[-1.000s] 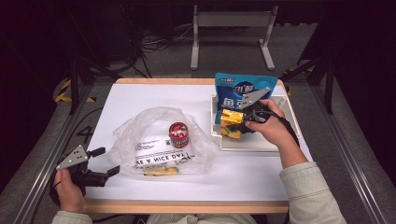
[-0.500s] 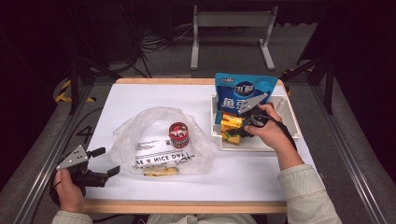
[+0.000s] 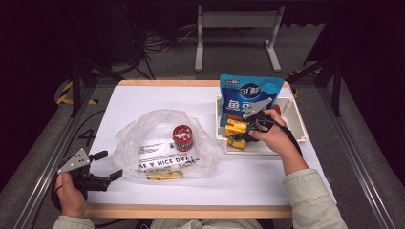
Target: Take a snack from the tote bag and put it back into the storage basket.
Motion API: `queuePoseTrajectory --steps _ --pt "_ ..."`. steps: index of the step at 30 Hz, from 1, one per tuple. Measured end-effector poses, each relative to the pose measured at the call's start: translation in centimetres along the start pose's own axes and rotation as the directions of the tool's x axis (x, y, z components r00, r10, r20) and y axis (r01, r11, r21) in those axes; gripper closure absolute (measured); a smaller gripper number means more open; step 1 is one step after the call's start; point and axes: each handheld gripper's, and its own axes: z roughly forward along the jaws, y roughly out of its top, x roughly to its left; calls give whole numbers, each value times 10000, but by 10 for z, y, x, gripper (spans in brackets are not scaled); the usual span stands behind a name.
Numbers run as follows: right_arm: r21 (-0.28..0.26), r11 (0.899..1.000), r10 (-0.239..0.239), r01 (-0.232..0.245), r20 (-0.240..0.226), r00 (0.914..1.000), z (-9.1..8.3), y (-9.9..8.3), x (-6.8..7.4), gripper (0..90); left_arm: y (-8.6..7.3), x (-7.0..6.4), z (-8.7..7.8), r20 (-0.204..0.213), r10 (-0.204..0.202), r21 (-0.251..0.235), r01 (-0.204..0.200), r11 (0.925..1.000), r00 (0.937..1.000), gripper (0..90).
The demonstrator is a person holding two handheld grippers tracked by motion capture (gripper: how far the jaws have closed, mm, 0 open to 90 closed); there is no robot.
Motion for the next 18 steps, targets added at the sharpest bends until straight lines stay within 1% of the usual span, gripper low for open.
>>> queuePoseTrajectory --steps 8,13,18 --pt "-29 10000 -88 88 -7 10000 0 -2 0 505 0 0 0 5 6 -21 -6 10000 10000 21" --pt "168 9999 -36 35 58 10000 -3 -4 1 489 0 0 1 6 21 -28 -21 10000 10000 21" --pt "-5 10000 71 -71 204 9998 -9 -3 2 454 0 -1 2 32 4 44 -4 10000 10000 21"
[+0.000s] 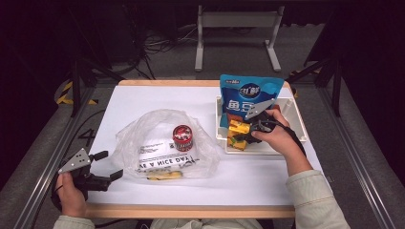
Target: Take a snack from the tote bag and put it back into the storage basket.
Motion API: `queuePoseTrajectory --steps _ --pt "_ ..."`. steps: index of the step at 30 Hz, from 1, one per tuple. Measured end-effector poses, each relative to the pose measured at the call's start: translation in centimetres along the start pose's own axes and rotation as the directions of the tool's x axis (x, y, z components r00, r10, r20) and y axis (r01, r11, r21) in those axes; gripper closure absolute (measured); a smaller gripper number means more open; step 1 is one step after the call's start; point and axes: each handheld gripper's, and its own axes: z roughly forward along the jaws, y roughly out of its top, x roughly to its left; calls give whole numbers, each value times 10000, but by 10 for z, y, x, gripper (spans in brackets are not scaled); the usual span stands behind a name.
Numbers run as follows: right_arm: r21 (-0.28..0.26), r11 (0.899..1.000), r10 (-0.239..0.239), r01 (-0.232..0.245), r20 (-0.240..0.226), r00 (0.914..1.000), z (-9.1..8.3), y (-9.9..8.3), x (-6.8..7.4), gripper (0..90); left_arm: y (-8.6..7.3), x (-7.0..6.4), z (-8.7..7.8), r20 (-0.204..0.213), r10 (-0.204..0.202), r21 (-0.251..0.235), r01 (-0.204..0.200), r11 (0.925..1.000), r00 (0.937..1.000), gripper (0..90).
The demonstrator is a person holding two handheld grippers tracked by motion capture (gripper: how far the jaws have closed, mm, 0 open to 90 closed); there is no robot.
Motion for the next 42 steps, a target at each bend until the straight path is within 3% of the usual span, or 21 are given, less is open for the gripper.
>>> queuePoseTrajectory --steps 7,19,28,33,36,42 --pt "-263 9992 -299 309 353 9989 -11 7 8 395 0 0 1 31 -19 8 19 10000 10000 21" --pt "-1169 9892 -788 888 870 9931 -37 19 24 420 0 0 1 37 -28 0 28 10000 10000 21" --pt "-1755 9838 -243 360 686 9973 -50 9 38 671 0 0 1 17 -13 39 13 10000 10000 21" --pt "-2267 9737 -116 226 498 9987 -49 -6 46 842 0 -1 1 28 6 38 -6 10000 10000 21" --pt "-2258 9740 -75 183 486 9988 -48 -10 49 892 1 0 1 30 18 14 -18 10000 10000 21" --pt "-2196 9753 -142 250 506 9986 -47 -11 52 900 1 -1 1 51 65 -27 -64 10000 10000 21"
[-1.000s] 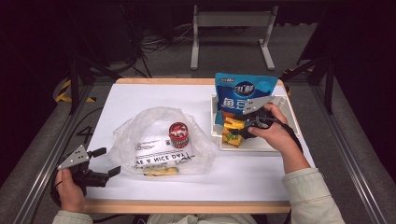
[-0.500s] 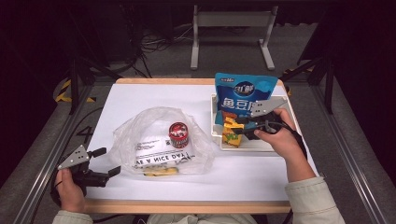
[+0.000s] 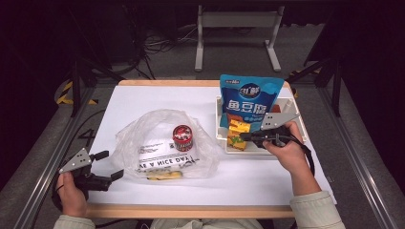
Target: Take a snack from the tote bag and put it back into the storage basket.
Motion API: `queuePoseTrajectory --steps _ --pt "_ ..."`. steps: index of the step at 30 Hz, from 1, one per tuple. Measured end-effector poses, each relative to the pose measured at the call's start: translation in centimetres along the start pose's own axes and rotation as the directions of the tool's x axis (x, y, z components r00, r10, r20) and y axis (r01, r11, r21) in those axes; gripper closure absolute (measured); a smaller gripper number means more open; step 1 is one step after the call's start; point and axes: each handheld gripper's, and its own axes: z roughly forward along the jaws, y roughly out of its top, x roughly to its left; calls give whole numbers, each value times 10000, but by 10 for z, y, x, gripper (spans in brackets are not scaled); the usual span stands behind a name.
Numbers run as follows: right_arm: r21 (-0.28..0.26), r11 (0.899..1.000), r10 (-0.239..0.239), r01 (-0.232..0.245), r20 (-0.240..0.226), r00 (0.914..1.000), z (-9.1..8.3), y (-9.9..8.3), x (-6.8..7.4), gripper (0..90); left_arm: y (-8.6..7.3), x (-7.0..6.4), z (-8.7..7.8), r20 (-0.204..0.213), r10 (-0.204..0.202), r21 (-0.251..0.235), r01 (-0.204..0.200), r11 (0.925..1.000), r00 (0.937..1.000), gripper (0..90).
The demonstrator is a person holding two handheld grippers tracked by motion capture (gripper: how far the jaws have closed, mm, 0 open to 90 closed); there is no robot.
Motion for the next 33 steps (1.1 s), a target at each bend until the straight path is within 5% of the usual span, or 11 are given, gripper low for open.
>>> queuePoseTrajectory --steps 13,33 --pt "347 9983 481 -478 -69 9988 8 -15 -5 900 0 0 0 35 9 -9 -9 10000 10000 21" --pt "1752 9802 911 -922 141 9957 32 -38 -16 900 0 0 0 28 12 -34 -11 10000 10000 21"
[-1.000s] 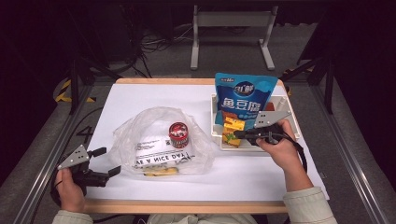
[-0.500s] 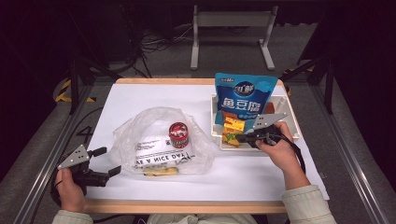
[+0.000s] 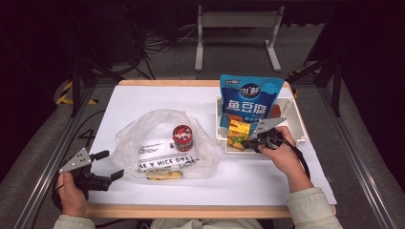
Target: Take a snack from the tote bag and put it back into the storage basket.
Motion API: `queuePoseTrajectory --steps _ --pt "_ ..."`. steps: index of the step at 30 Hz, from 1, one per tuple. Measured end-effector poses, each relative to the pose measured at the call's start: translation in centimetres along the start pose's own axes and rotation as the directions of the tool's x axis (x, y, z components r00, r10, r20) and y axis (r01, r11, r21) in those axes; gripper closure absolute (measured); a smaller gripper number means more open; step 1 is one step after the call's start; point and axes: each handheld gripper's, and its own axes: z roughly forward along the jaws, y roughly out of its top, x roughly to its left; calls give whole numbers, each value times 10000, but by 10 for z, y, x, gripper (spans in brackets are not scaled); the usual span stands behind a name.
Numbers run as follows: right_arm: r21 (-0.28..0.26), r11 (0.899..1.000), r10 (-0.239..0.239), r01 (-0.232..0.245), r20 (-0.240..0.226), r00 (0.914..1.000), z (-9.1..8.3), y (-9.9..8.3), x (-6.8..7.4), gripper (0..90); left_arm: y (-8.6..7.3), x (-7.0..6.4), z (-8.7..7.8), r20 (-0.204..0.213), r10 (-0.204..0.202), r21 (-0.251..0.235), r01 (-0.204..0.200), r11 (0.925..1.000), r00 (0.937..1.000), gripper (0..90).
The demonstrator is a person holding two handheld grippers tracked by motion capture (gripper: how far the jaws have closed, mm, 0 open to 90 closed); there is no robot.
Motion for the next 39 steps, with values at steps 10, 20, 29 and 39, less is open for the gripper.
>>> queuePoseTrajectory --steps 10,20,29,39 --pt "120 9999 83 -83 38 10000 1 -2 -2 900 0 0 0 10 -13 15 13 10000 10000 21" --pt "131 9996 256 -258 138 9996 0 -6 -6 900 0 0 0 17 -13 11 13 10000 10000 20" --pt "151 9992 369 -371 152 9992 0 -9 -9 900 0 0 0 21 -16 16 16 10000 10000 20" --pt "-179 9997 136 -139 -130 9998 -14 4 3 798 0 1 0 16 -30 12 30 10000 10000 21"
